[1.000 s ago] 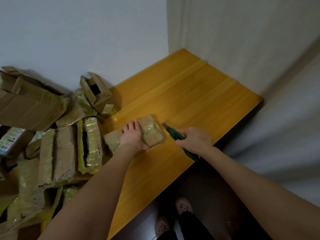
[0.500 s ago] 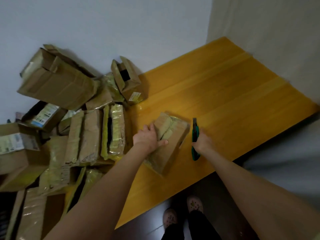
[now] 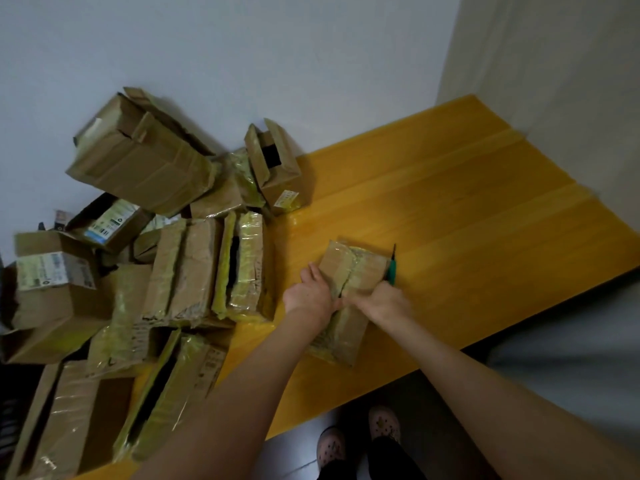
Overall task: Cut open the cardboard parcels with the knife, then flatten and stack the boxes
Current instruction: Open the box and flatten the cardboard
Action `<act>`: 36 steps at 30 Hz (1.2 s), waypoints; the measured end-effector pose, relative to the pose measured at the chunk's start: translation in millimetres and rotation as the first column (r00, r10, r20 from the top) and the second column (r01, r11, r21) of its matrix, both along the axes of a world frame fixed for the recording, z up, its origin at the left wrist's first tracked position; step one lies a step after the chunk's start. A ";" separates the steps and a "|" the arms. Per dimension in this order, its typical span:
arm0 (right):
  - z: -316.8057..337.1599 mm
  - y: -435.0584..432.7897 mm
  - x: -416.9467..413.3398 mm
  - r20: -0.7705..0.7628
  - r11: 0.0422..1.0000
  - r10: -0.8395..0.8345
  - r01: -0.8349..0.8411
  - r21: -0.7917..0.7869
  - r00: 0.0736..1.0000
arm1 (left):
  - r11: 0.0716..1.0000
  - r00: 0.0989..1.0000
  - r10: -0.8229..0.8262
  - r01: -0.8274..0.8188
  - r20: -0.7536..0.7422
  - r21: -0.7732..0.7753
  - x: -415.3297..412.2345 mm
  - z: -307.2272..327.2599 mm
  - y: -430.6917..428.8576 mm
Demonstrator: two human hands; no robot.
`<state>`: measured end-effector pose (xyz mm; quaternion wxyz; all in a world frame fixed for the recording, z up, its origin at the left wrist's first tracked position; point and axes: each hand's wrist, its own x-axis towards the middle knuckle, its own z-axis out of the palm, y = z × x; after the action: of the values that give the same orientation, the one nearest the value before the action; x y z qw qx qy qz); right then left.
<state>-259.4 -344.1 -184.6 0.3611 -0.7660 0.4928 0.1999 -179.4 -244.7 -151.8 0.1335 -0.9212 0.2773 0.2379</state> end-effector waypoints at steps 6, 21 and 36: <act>-13.2 6.4 1.5 0.035 0.985 -0.133 0.128 0.115 0.991 | 0.994 0.995 -0.095 0.096 0.017 -0.051 0.7 5.6 -7.8; -13.8 4.0 -6.4 0.051 0.972 -0.210 0.203 0.116 0.976 | 0.969 0.947 -0.050 -0.030 -0.316 -0.245 32.8 12.8 4.5; 6.1 4.4 8.3 0.119 0.936 -0.349 0.339 0.101 0.929 | 0.978 0.992 -0.068 0.044 -0.111 -0.202 0.0 21.5 0.6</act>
<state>-251.1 -339.7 -178.5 0.4528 -0.6648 0.5856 0.1004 -179.5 -244.1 -130.3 0.0307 -0.9063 0.3329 0.2586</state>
